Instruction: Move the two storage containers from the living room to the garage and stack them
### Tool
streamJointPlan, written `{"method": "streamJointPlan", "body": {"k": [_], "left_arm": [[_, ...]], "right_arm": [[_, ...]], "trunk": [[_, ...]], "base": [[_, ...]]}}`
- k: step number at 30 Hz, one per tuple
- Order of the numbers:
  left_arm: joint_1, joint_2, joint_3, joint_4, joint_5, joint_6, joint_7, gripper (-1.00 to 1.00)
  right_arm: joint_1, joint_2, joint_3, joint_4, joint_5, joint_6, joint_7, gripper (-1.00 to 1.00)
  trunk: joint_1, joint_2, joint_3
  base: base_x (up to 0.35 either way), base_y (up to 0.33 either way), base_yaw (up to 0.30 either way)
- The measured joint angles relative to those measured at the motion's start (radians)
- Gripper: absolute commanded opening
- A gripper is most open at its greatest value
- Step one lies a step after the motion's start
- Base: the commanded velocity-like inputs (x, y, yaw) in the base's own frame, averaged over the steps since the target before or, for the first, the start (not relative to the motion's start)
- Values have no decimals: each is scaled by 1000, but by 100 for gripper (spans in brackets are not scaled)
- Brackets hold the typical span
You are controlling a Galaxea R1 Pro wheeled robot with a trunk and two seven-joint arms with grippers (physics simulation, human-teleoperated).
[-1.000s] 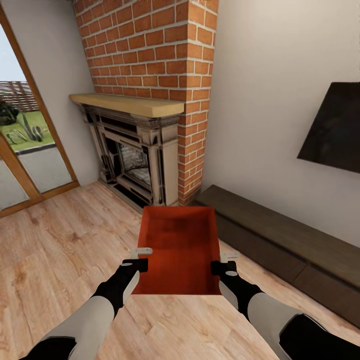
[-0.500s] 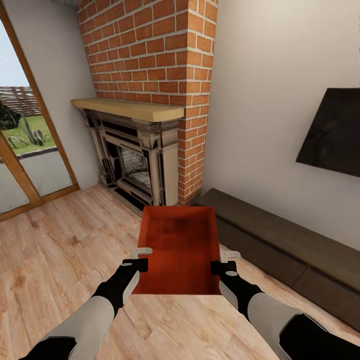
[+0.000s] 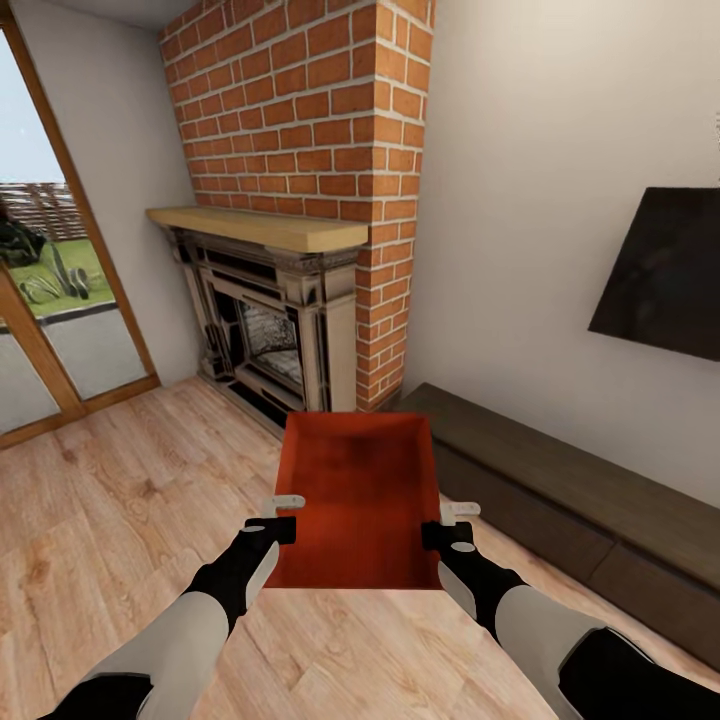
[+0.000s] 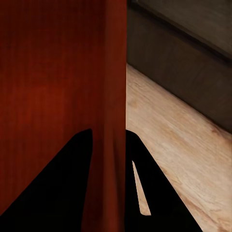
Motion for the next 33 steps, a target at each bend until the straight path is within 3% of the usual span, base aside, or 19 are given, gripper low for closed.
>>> {"method": "streamJointPlan", "body": {"k": [33], "left_arm": [[0,0,-1,0,0,-2,0,-100]], "right_arm": [[0,-1,1,0,0,-2,0,-100]], "trunk": [[0,0,45]], "base": [[0,0,0]]}}
